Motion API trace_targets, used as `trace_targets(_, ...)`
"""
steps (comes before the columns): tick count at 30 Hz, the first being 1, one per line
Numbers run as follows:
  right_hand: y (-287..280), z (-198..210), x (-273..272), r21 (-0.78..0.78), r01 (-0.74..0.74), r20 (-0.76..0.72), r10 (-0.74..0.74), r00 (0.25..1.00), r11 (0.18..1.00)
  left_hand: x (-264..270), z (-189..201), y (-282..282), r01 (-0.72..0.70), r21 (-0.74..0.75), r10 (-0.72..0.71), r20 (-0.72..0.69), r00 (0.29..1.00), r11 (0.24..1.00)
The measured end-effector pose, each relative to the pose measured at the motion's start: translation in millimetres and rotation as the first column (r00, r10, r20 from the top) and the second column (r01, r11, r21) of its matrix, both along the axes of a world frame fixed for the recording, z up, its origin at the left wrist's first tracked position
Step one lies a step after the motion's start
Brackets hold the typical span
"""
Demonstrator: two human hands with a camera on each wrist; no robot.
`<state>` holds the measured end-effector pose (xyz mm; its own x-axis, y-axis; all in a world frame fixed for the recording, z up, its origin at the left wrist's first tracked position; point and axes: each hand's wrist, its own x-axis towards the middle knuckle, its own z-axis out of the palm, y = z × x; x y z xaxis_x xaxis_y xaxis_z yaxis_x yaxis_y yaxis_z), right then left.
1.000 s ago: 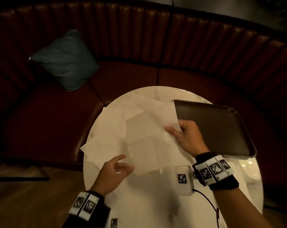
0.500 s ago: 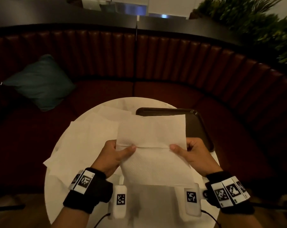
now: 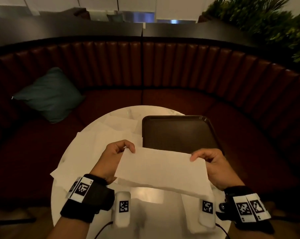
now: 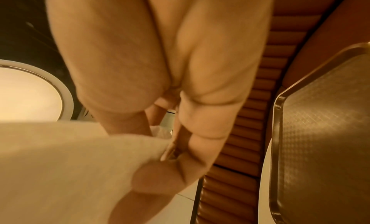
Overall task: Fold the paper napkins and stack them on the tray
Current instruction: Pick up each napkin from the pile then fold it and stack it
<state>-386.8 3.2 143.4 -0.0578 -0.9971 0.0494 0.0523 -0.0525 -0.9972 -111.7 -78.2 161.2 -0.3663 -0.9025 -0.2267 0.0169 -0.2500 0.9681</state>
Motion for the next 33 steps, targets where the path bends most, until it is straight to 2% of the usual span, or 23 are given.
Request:
trace_targets(4,1,-7,-1,0.01,0.001,0.02,-0.001,1.0,1.0,1,2,-1,0.027,-0.017,-0.027,0.0,1.0,0.999)
trace_targets(8,6,-12,-1,0.042,0.016,0.019,-0.017,1.0,0.999,1,4,-2,0.045,-0.067,-0.041,0.063,0.997,0.997)
trace_targets(13,20,-17,-4,0.118,0.136,0.0,-0.137,0.991,0.984,-7,3,-3,0.057,-0.049,-0.055,0.032,0.998,0.997)
trace_targets(15,31,-21,-5,0.176,0.226,0.031,-0.234,0.972,0.958,-14,-4,-4,0.081,-0.099,-0.071,0.101,0.992,0.992)
trace_targets(18,49,-33,-9,0.251,0.269,0.118,-0.305,0.945,0.93,-27,-24,-10,0.137,-0.139,-0.093,0.285,0.954,0.981)
trace_targets(19,56,-40,-11,0.274,0.287,0.094,-0.322,0.942,0.918,-34,-32,-12,0.134,-0.147,-0.082,0.318,0.944,0.98)
trace_targets(22,77,-63,-14,0.323,0.381,-0.136,-0.356,0.925,0.866,-60,-54,-19,0.143,-0.225,-0.043,0.398,0.916,0.964)
trace_targets(24,90,-77,-13,0.337,0.448,-0.208,-0.398,0.893,0.828,-84,-69,-21,0.264,-0.271,-0.1,0.496,0.862,0.926)
trace_targets(27,110,-104,-11,0.372,0.525,-0.241,-0.467,0.851,0.765,-124,-90,-23,0.438,-0.296,-0.173,0.627,0.759,0.849)
trace_targets(30,123,-129,-11,0.395,0.614,-0.309,-0.53,0.79,0.684,-166,-113,-22,0.584,-0.327,-0.216,0.709,0.671,0.743)
trace_targets(33,130,-150,-13,0.465,0.643,-0.375,-0.523,0.766,0.608,-201,-140,-18,0.74,-0.279,-0.303,0.782,0.545,0.612)
